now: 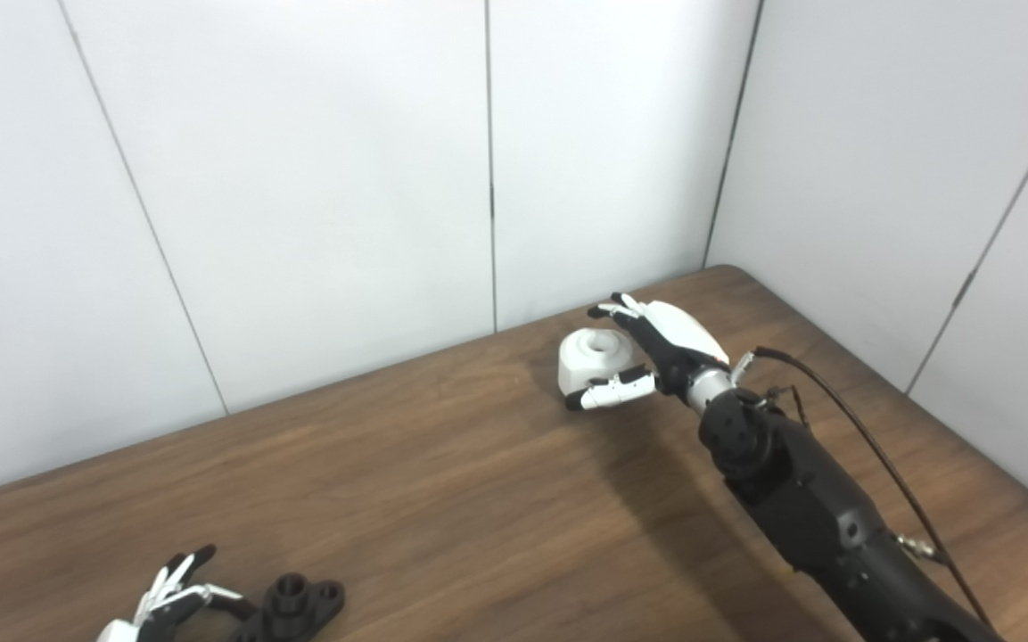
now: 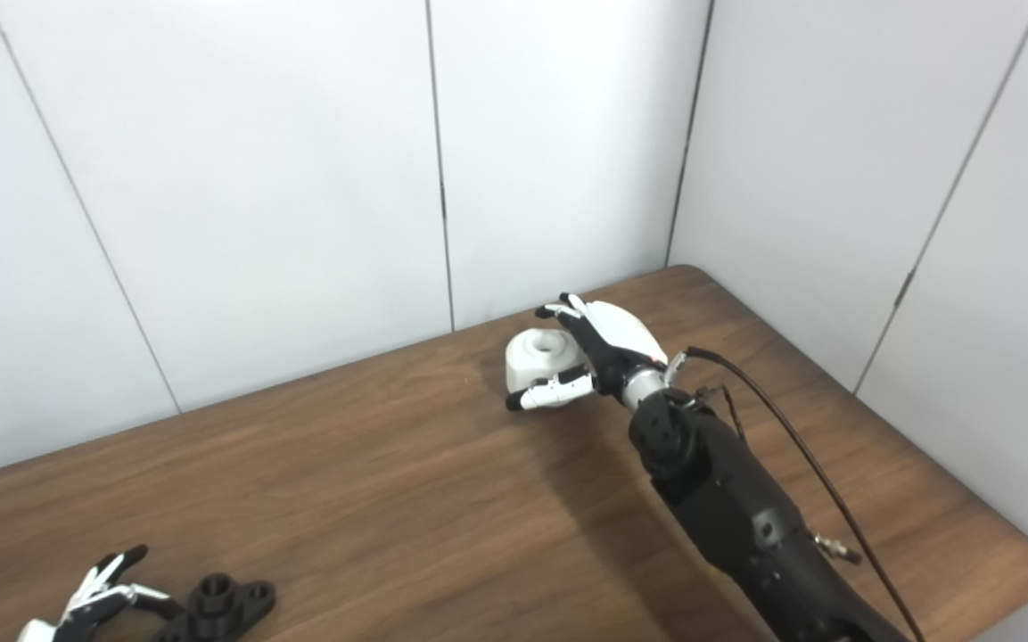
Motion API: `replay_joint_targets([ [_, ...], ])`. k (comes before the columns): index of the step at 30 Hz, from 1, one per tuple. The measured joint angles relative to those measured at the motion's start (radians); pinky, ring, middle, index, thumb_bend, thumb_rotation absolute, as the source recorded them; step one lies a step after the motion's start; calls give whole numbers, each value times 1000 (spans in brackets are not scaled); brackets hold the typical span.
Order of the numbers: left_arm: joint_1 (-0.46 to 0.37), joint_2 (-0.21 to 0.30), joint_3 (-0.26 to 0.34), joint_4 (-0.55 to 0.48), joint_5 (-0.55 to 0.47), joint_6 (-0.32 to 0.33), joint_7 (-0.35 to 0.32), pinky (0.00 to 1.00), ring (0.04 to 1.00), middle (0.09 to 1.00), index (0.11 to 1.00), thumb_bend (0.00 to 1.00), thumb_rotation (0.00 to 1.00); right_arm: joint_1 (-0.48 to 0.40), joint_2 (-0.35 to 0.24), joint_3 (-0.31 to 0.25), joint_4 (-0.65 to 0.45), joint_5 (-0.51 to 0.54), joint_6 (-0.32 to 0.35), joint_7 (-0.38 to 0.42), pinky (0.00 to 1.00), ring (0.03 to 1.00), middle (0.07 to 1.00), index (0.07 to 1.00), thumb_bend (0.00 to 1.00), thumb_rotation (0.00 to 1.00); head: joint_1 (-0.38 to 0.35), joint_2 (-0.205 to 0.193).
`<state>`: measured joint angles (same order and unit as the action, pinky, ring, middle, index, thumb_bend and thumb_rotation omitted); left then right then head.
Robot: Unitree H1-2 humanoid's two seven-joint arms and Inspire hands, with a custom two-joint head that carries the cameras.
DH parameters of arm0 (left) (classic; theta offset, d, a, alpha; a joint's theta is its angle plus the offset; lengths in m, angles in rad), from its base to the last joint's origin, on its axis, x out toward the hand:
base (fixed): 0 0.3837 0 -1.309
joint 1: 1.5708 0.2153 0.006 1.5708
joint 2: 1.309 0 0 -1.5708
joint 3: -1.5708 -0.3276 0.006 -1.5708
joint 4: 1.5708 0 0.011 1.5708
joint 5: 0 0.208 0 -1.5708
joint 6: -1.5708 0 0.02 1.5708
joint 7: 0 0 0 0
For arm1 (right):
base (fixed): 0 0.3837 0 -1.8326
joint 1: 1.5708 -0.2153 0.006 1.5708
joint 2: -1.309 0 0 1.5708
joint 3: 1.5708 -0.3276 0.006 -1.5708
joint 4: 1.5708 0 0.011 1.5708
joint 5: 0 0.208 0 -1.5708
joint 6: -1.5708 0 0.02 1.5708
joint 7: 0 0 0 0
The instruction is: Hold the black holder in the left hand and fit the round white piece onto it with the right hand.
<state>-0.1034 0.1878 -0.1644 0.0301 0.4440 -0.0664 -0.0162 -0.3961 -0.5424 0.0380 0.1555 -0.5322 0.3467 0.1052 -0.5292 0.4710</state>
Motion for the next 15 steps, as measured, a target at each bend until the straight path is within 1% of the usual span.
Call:
replay_joint_targets([
  [4,-8,11,13,16,-13,-18,1,1000,1000,930,483,516,34,-9,-13,-17,19,30,-5,1,992,1000,1000,819,1000,443,-6,-3],
  [10,-12,14,19,22,-15,-22,1,1000,1000,930,483,516,34,-30,-35,-20,-14,37,7,14,992,1000,1000,830,1000,419,-11,-5],
  [15,-13,13,20,23,-17,-25,1,1000,1000,930,483,516,34,-52,-39,-21,-27,44,18,17,998,1000,1000,820,1000,395,-8,-11],
])
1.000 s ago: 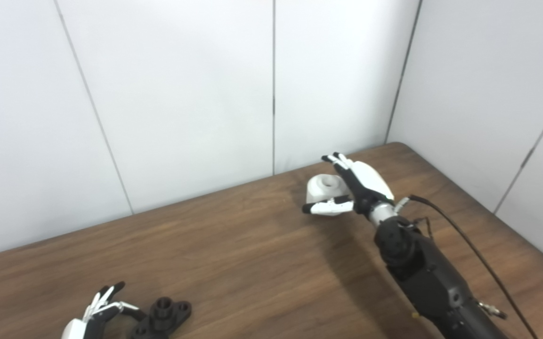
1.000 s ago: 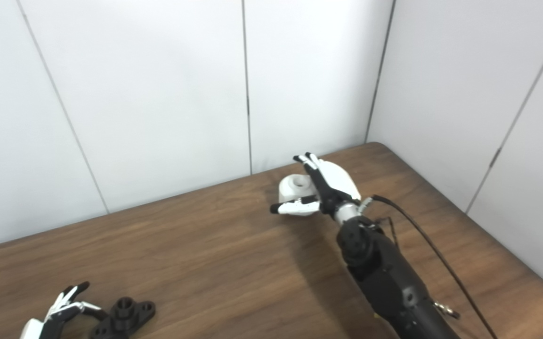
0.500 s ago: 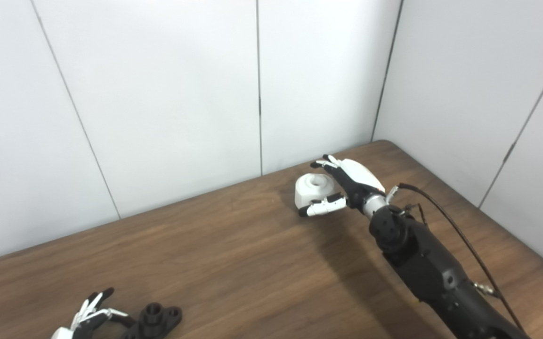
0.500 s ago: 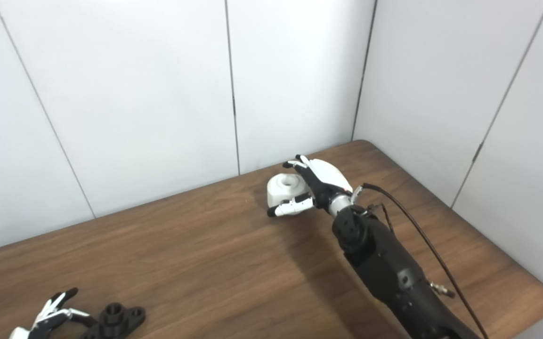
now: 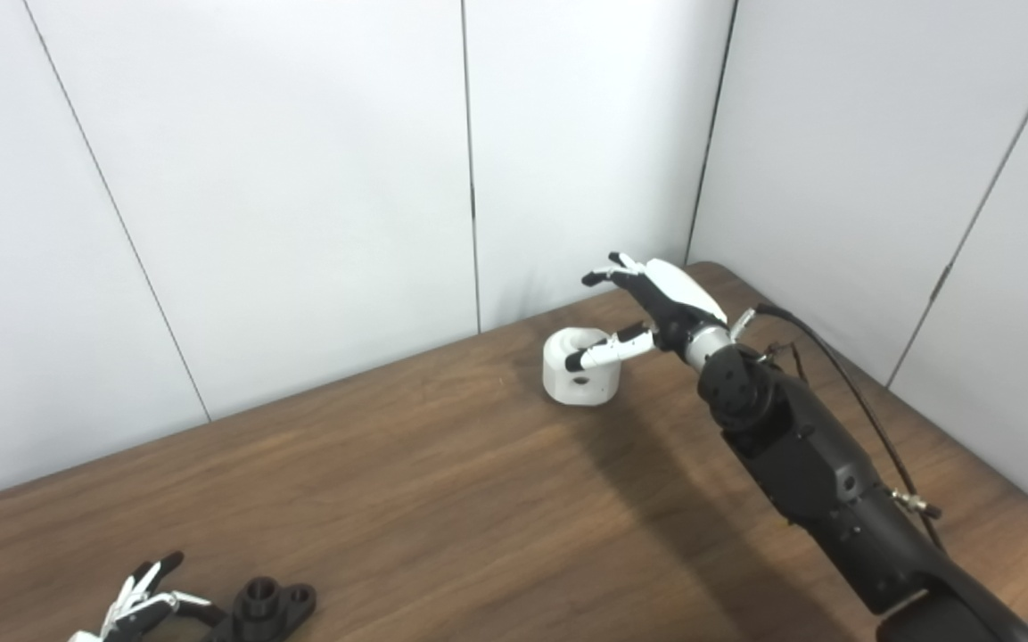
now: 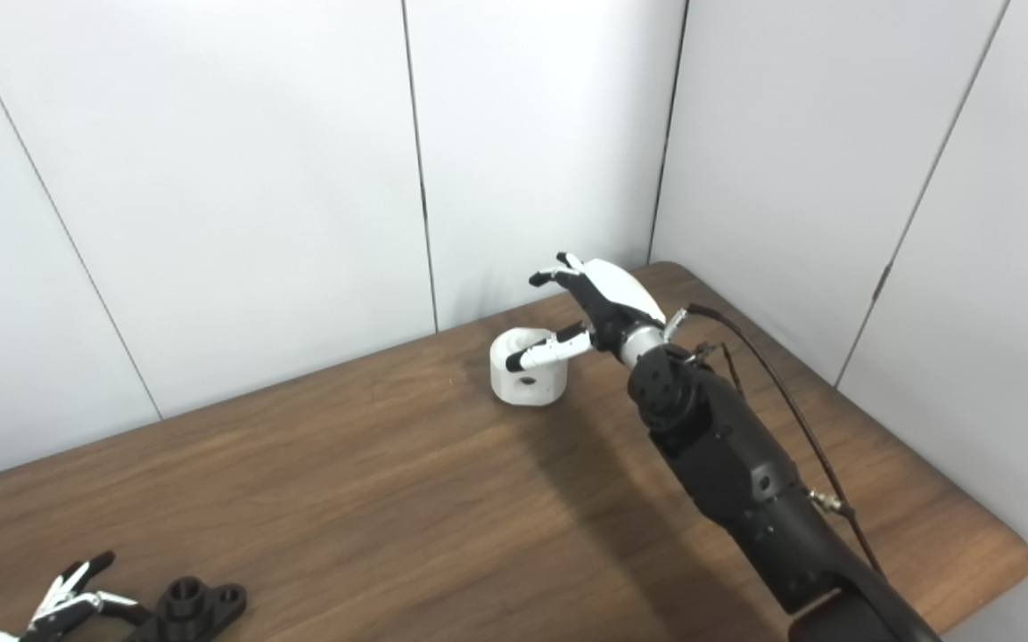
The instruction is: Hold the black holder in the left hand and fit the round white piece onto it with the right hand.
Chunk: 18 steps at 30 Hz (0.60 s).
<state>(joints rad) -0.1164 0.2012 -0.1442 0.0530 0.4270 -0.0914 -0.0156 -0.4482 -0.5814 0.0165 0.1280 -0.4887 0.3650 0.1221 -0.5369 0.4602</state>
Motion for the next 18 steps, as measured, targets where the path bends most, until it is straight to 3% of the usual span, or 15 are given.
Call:
replay_joint_targets([
  [8,-1,0,2,4,0,-5,1,1000,1000,928,483,516,34,-10,-2,24,29,-8,20,18,991,1000,1000,858,1000,430,5,-2],
  [18,-2,-1,3,4,1,-4,1,1000,1000,924,483,516,35,-12,-2,57,60,-29,20,24,1000,1000,1000,838,1000,417,12,2],
])
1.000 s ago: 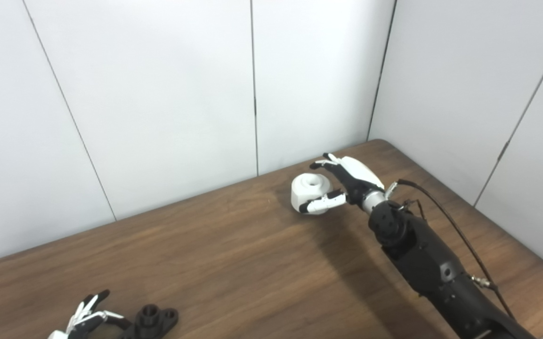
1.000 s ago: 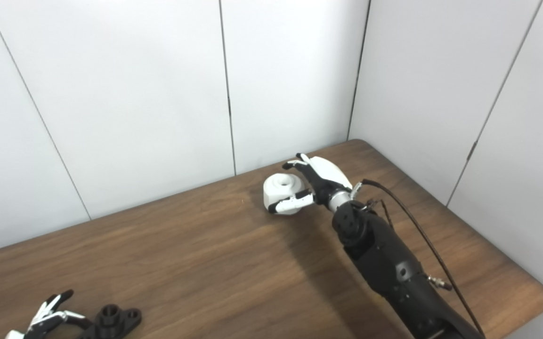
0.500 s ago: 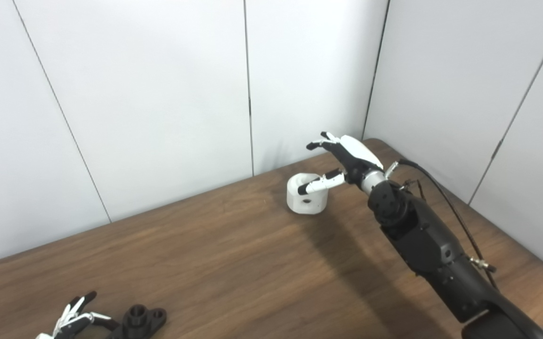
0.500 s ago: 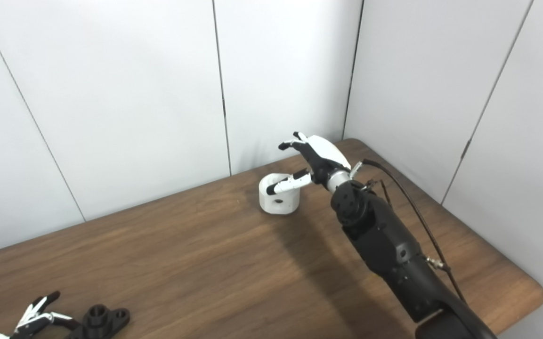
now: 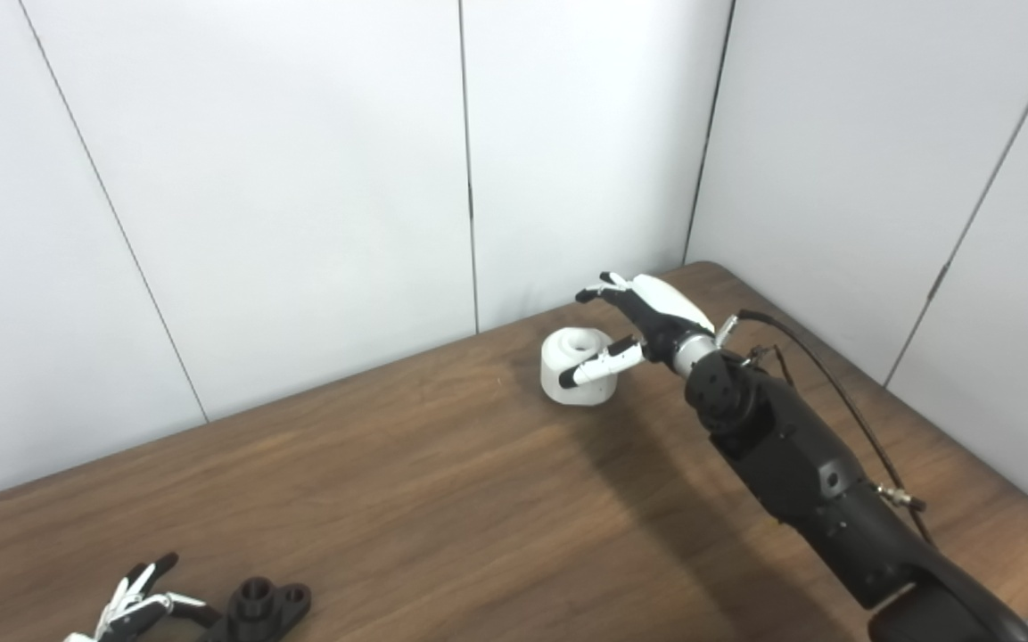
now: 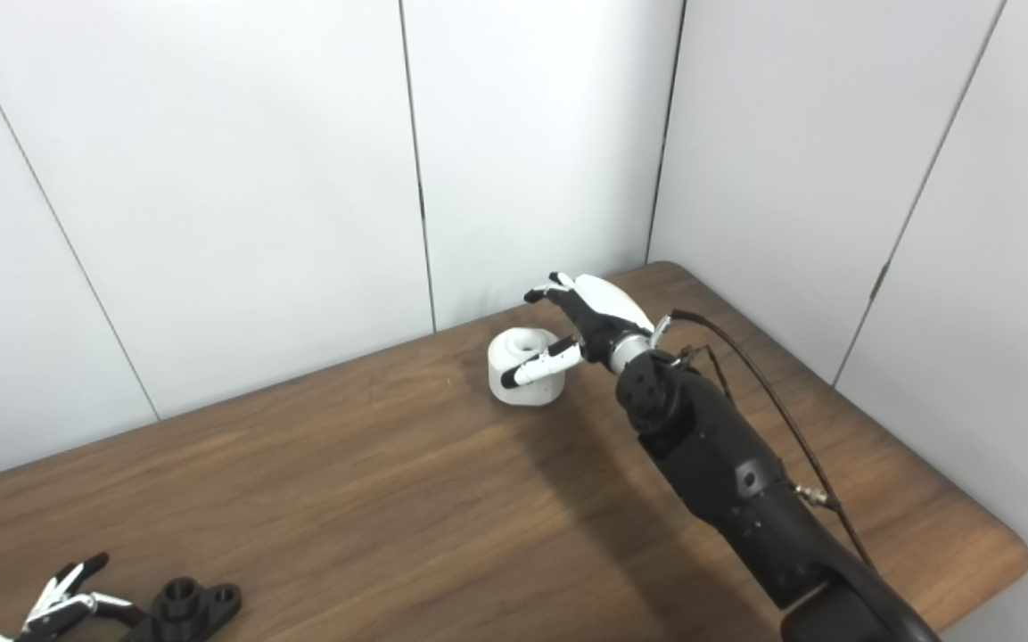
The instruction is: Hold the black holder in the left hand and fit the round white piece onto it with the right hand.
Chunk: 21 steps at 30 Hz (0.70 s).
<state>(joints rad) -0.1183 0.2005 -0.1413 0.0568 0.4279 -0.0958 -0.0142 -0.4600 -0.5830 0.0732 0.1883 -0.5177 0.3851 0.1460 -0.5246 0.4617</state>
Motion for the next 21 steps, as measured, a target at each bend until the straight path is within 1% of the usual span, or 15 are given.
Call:
replay_joint_targets([
  [5,0,0,0,0,0,3,0,1000,1000,927,483,516,35,0,0,16,29,-2,-7,-1,1000,1000,1000,839,1000,429,2,2],
  [8,0,0,0,-1,0,7,0,1000,1000,927,483,516,35,0,0,23,33,-2,-10,-1,997,1000,1000,840,1000,416,3,3],
  [11,0,0,0,-1,0,8,0,1000,1000,925,483,516,35,0,0,28,34,-2,-12,-1,991,1000,1000,836,1000,432,5,5],
  [15,1,0,1,-3,0,11,-1,1000,1000,930,483,516,35,0,1,41,36,-6,-10,2,982,1000,1000,863,1000,438,6,8],
  [18,2,0,1,-6,0,14,-1,1000,1000,929,483,516,35,-1,1,57,54,-12,-10,6,978,1000,1000,854,1000,443,9,9],
  [21,6,0,1,-16,0,27,-2,1000,1000,929,483,516,34,-2,2,60,77,-16,-12,4,966,1000,1000,838,1000,442,11,11],
])
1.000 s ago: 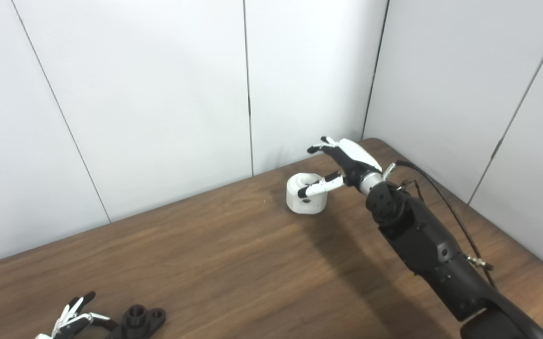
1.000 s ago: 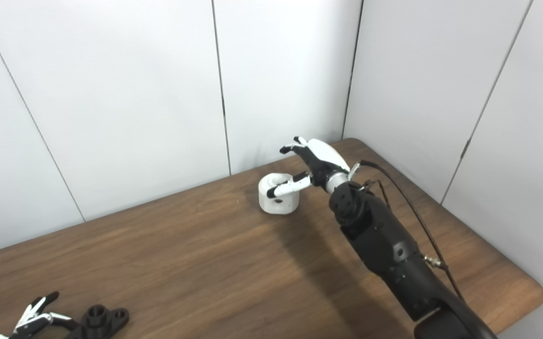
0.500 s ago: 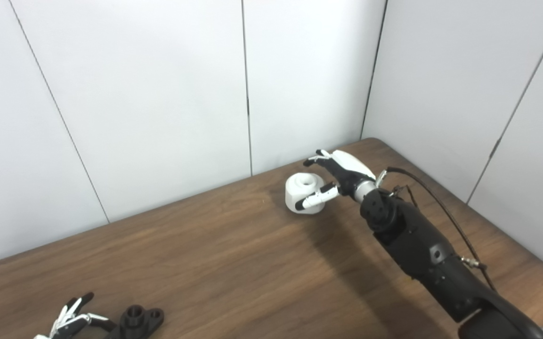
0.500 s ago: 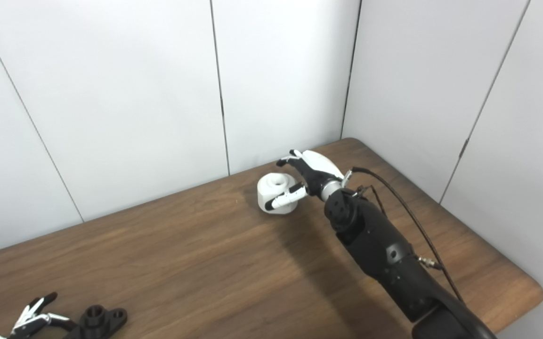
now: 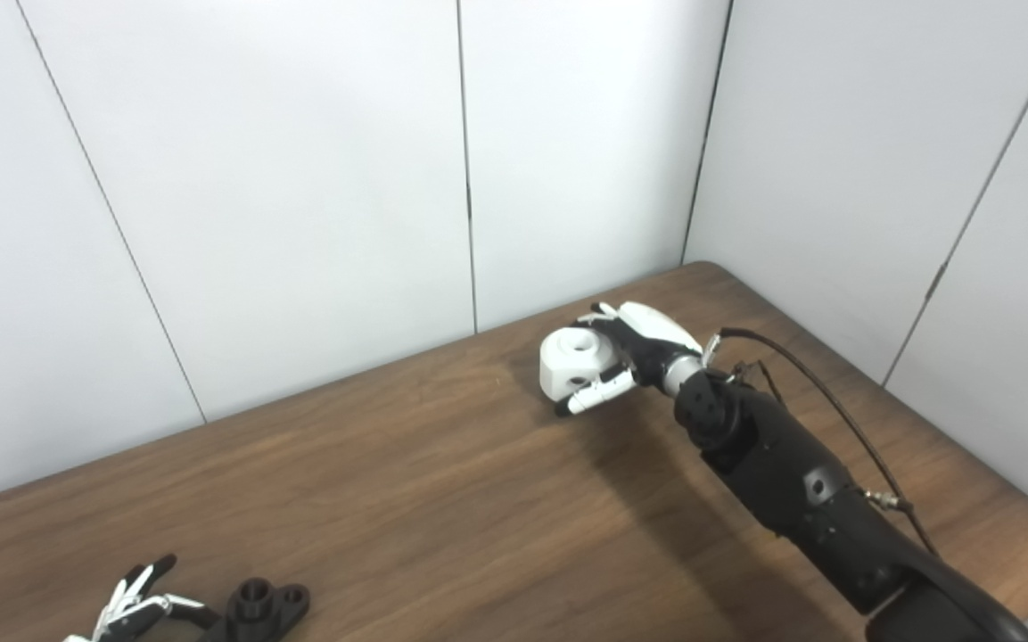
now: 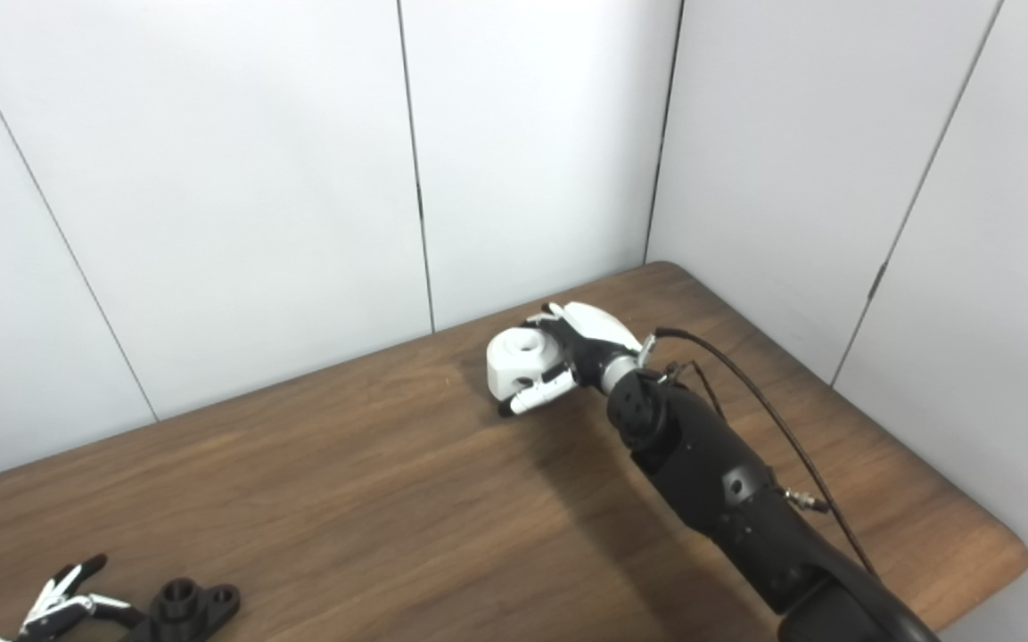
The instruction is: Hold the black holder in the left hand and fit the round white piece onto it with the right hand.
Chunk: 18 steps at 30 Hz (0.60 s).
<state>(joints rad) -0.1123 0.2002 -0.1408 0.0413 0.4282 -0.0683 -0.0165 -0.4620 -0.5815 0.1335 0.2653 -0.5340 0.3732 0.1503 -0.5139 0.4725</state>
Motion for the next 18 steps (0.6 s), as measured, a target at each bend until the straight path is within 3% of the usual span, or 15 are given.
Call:
replay_joint_targets([
  [18,10,-1,-1,-21,1,17,0,1000,1000,926,483,515,34,-19,0,29,94,-27,-51,-24,960,1000,1000,777,1000,387,5,5],
])
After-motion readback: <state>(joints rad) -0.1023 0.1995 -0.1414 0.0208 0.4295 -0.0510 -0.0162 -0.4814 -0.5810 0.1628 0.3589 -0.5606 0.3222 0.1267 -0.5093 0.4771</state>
